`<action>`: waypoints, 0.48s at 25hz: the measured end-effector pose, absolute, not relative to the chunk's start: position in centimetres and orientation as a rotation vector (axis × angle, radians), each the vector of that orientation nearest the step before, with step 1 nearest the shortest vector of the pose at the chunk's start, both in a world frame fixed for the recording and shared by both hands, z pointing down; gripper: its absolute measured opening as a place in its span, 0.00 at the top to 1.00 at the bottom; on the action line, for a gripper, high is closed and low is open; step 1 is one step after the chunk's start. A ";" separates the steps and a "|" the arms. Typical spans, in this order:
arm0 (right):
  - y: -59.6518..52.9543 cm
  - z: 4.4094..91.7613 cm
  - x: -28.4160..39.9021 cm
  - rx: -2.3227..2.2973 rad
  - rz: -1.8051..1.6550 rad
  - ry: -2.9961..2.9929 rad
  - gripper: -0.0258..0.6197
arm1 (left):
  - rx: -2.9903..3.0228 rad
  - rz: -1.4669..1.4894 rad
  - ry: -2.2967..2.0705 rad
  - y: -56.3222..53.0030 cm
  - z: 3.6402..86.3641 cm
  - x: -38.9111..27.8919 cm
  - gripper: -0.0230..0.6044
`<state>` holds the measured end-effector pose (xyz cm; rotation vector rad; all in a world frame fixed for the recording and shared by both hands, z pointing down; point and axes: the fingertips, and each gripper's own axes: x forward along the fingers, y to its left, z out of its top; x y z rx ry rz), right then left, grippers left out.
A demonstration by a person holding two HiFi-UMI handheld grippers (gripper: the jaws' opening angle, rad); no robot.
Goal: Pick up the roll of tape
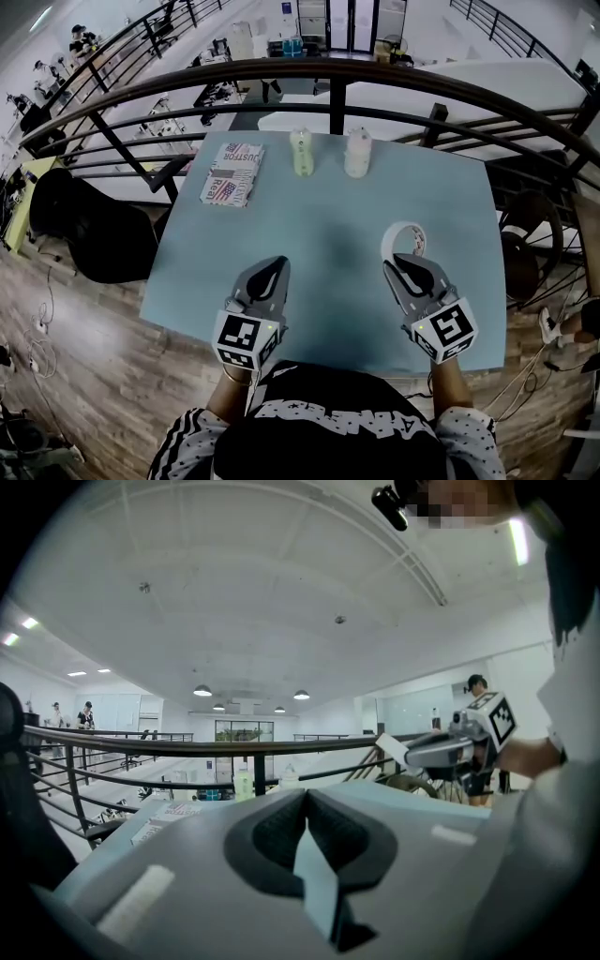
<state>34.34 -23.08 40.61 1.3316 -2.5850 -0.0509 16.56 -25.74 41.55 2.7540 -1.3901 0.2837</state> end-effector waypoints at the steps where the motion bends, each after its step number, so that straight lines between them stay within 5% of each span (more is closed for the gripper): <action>1: -23.0 40.6 34.4 1.335 -0.046 -2.587 0.88 | 2.752 0.287 -1.391 -25.7 41.7 16.5 0.96; 12: -23.3 41.1 33.8 1.312 -0.041 -2.596 0.88 | 2.733 0.299 -1.421 -25.6 41.8 15.6 0.96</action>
